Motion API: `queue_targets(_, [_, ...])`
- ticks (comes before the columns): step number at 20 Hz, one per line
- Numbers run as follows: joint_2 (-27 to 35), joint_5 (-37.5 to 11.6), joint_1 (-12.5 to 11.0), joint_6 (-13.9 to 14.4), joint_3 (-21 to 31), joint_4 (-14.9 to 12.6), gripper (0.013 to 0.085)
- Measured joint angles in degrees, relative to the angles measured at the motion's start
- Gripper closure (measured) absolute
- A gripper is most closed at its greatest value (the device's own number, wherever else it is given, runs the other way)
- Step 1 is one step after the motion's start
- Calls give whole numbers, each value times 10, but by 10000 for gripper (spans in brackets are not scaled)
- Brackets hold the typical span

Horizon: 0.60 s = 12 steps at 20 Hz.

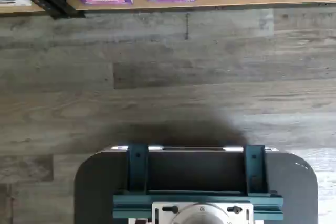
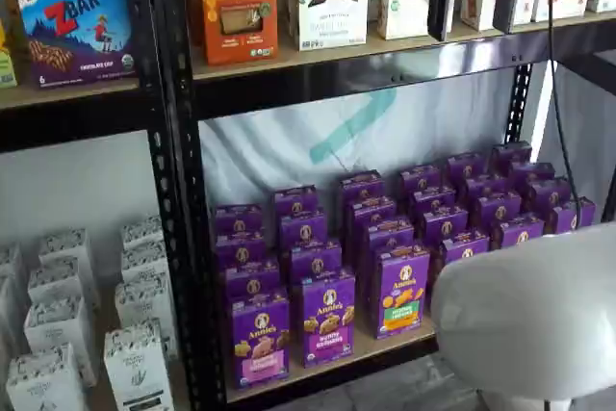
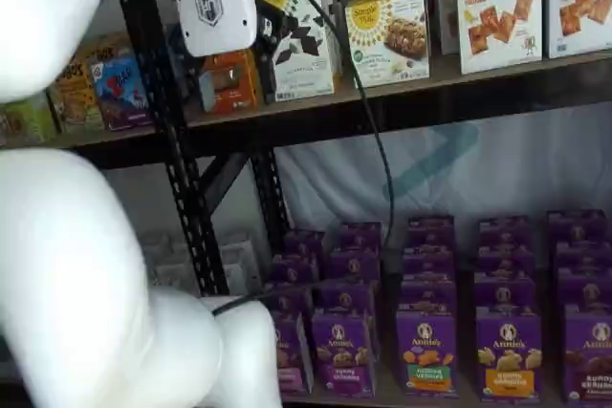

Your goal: Pick up the purple box with a pink patch in the middle, on the bottom shelf, the first box from the left

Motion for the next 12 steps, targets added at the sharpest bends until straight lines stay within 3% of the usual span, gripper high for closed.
queue_targets(2, [-2, -2, -26, -13, 2, 28, 130])
queue_targets(4, [-3, -3, -30, -16, 3, 35, 130])
queue_targets(12, [-8, -25, -5, 4, 21, 27, 130])
